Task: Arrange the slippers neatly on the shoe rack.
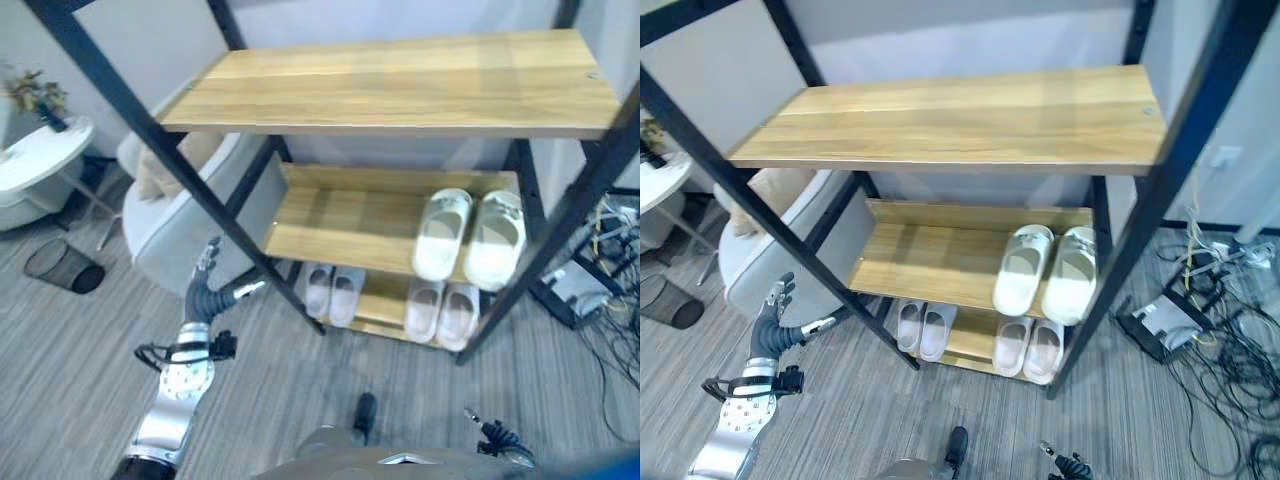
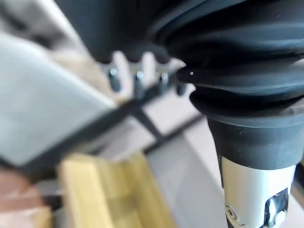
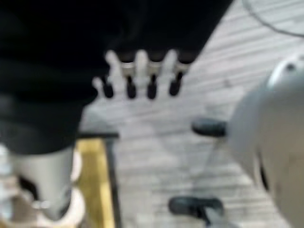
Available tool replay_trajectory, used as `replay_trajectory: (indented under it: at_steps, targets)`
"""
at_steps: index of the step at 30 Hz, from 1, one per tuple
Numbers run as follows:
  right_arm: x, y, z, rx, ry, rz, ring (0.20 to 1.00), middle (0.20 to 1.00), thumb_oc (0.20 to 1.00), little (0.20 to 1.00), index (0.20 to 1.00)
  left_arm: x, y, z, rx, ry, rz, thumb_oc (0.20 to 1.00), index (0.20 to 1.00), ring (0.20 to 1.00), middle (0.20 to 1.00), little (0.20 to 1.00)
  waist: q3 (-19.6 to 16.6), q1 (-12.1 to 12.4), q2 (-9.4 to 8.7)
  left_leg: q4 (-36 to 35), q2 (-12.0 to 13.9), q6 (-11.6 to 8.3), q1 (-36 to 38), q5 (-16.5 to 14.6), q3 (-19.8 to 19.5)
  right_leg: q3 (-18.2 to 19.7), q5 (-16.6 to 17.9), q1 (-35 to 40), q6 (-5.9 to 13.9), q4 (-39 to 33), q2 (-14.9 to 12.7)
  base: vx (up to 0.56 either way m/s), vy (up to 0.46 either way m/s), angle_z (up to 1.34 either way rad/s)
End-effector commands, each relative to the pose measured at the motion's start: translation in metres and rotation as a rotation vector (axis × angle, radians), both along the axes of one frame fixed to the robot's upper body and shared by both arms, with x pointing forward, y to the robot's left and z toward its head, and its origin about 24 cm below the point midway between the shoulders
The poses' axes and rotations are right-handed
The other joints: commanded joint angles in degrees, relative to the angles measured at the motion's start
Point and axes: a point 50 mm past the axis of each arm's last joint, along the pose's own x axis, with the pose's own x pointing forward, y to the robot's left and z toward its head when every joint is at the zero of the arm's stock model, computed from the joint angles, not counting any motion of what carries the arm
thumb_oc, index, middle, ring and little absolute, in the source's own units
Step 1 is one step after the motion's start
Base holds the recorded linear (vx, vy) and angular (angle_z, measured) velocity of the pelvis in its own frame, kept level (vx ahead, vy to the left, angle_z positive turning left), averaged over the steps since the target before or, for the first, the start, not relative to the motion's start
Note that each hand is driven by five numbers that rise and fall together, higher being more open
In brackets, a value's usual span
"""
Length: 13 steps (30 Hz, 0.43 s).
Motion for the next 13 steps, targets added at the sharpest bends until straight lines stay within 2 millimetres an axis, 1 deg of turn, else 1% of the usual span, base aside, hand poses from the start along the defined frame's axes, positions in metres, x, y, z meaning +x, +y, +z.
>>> replay_trajectory:
  at_steps: [1, 4, 5, 7, 8, 10, 11, 12, 13]
  targets:
    - [0.013, -0.003, 0.004, -0.001, -0.057, 0.024, 1.000, 1.000, 1.000, 1.000, 1.000, 0.019, 0.008, 0.014, -0.065, -0.086, -0.036, 1.000, 1.000, 1.000, 1.000, 1.000, 2.9, 0.7, -0.53, 0.1, 1.6, -4.11, -1.3, -2.1, -2.6, 0.7, 2.4, 1.1, 2.59, -2.5, -3.3, 0.02, -0.016, 0.31]
    - [0.010, -0.006, 0.004, 0.013, -0.053, 0.014, 1.000, 1.000, 1.000, 1.000, 1.000, -0.015, 0.024, -0.043, -0.268, 0.139, 0.097, 1.000, 1.000, 1.000, 1.000, 1.000, 2.4, 2.2, -1.33, 0.1, 1.2, -4.35, -1.1, -1.7, -3.9, -1.1, 2.1, 2.6, 2.47, -3.2, -3.2, 0.03, -0.017, 0.25]
    - [0.006, -0.010, 0.003, 0.026, -0.048, -0.001, 1.000, 1.000, 1.000, 1.000, 1.000, -0.045, 0.030, -0.085, -0.459, 0.304, 0.220, 1.000, 1.000, 1.000, 1.000, 1.000, 1.9, 2.8, -1.85, 0.1, 1.0, -4.45, -1.1, -1.5, -4.4, -1.9, 2.0, 3.3, 2.39, -3.5, -3.0, 0.06, -0.004, 0.25]
    - [-0.004, -0.020, 0.003, 0.035, -0.029, -0.020, 1.000, 1.000, 1.000, 1.000, 1.000, -0.077, 0.034, -0.117, -0.516, 0.472, 0.329, 1.000, 1.000, 1.000, 1.000, 1.000, 1.2, 2.8, -2.32, 0.1, 0.9, -4.51, -0.8, -1.5, -4.6, -2.5, 2.1, 4.0, 2.42, -3.9, -2.9, 0.07, 0.001, 0.24]
    - [-0.014, -0.025, 0.003, 0.041, -0.016, -0.025, 1.000, 1.000, 1.000, 1.000, 1.000, -0.103, 0.030, -0.140, -0.588, 0.605, 0.409, 1.000, 1.000, 1.000, 1.000, 1.000, 1.0, 2.3, -2.77, 0.1, 0.9, -4.57, -0.4, -1.8, -4.6, -2.5, 1.8, 4.2, 2.38, -3.9, -2.9, 0.06, 0.003, 0.14]
    - [-0.026, -0.028, 0.002, 0.049, 0.006, -0.015, 1.000, 1.000, 1.000, 1.000, 1.000, -0.135, 0.028, -0.156, -0.625, 0.757, 0.505, 1.000, 1.000, 1.000, 1.000, 1.000, 0.7, 1.5, -3.08, 0.1, 0.8, -4.68, -0.2, -1.8, -4.6, -2.7, 1.7, 4.5, 2.35, -4.0, -2.9, 0.03, 0.000, 0.06]
    - [-0.032, -0.030, 0.002, 0.055, 0.024, -0.017, 1.000, 1.000, 1.000, 1.000, 1.000, -0.155, 0.027, -0.162, -0.643, 0.847, 0.571, 1.000, 1.000, 1.000, 1.000, 1.000, 0.5, 1.2, -3.42, 0.1, 0.7, -4.70, -0.2, -1.9, -4.6, -2.9, 1.6, 4.7, 2.31, -4.0, -3.0, 0.04, 0.012, 0.02]
    - [-0.034, -0.034, 0.003, 0.056, 0.036, -0.016, 1.000, 1.000, 1.000, 1.000, 1.000, -0.173, 0.028, -0.165, -0.630, 0.935, 0.615, 1.000, 1.000, 1.000, 1.000, 1.000, 0.1, 0.7, -3.71, 0.1, 0.5, -4.62, -0.3, -1.9, -4.7, -3.0, 1.7, 4.9, 2.39, -4.2, -3.1, 0.05, 0.015, 0.00]
    - [-0.034, -0.034, 0.003, 0.056, 0.043, -0.012, 1.000, 1.000, 1.000, 1.000, 1.000, -0.181, 0.026, -0.166, -0.623, 0.986, 0.630, 1.000, 1.000, 1.000, 1.000, 1.000, -0.1, 0.4, -3.93, 0.1, 0.5, -4.59, -0.3, -2.1, -4.5, -3.1, 1.8, 4.9, 2.45, -4.3, -3.2, 0.05, 0.026, 0.00]
